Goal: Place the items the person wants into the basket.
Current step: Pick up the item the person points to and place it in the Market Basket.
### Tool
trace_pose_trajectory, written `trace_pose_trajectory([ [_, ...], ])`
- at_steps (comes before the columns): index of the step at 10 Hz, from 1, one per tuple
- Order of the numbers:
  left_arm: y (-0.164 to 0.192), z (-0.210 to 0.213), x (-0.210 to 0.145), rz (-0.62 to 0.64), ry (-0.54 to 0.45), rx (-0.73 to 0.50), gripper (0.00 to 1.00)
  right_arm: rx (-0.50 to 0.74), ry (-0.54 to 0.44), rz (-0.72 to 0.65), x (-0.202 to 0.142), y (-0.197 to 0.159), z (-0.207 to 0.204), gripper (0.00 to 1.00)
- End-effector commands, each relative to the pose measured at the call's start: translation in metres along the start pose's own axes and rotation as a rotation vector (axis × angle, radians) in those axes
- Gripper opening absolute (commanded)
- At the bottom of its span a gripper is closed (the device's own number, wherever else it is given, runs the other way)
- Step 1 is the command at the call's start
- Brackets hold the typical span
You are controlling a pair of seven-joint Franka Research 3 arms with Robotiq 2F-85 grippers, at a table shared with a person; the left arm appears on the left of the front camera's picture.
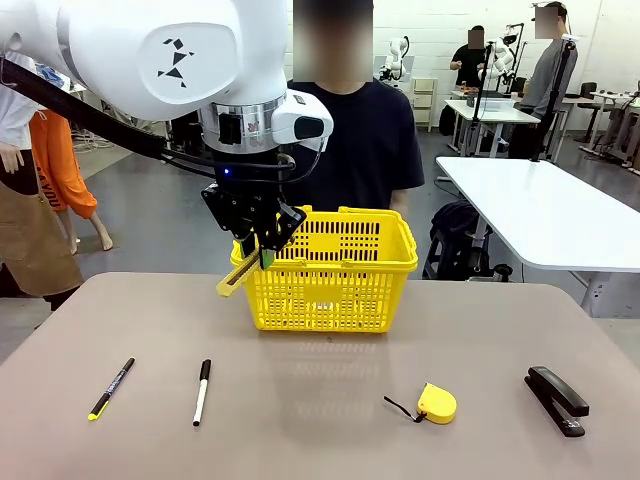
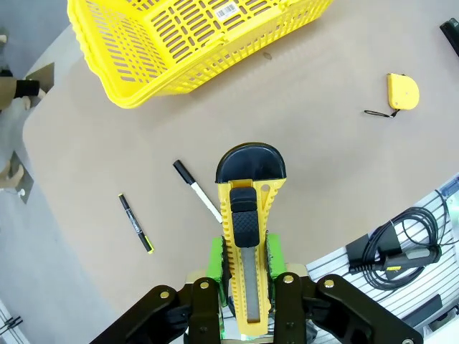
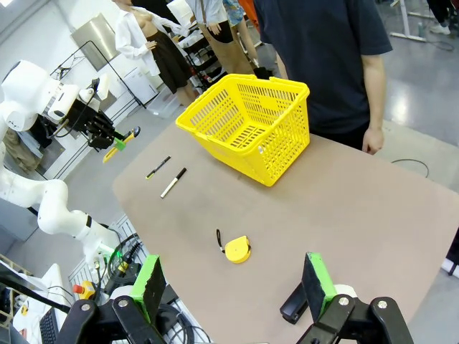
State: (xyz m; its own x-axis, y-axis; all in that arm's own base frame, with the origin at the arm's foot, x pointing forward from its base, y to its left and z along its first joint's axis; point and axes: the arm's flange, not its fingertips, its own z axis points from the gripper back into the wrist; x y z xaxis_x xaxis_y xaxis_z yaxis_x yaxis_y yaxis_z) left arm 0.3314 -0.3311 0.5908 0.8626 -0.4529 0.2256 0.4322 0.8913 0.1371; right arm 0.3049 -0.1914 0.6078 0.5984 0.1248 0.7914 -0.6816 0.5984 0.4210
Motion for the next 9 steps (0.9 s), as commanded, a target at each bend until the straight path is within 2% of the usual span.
trace_pose_trajectory([
  [1, 0.000, 0.000, 0.000, 0.000, -0.001, 0.000, 0.27, 0.016, -0.025, 0.015, 0.002, -0.001, 0.000, 1.00],
  [2, 0.019, -0.008, 0.040, -0.217, -0.074, -0.095, 0.27, 0.016, -0.025, 0.015, 0.002, -0.001, 0.000, 1.00],
  [3, 0.031, -0.022, 0.076, -0.303, -0.084, -0.121, 0.27, 0.016, -0.025, 0.015, 0.002, -0.001, 0.000, 1.00],
  [6, 0.050, -0.087, 0.162, -0.360, 0.009, -0.125, 0.27, 0.016, -0.025, 0.015, 0.002, -0.001, 0.000, 1.00],
  [7, 0.049, -0.098, 0.175, -0.368, 0.030, -0.115, 0.27, 0.016, -0.025, 0.015, 0.002, -0.001, 0.000, 1.00],
  [9, 0.043, -0.097, 0.185, -0.409, -0.009, -0.117, 0.27, 0.016, -0.025, 0.015, 0.002, -0.001, 0.000, 1.00],
])
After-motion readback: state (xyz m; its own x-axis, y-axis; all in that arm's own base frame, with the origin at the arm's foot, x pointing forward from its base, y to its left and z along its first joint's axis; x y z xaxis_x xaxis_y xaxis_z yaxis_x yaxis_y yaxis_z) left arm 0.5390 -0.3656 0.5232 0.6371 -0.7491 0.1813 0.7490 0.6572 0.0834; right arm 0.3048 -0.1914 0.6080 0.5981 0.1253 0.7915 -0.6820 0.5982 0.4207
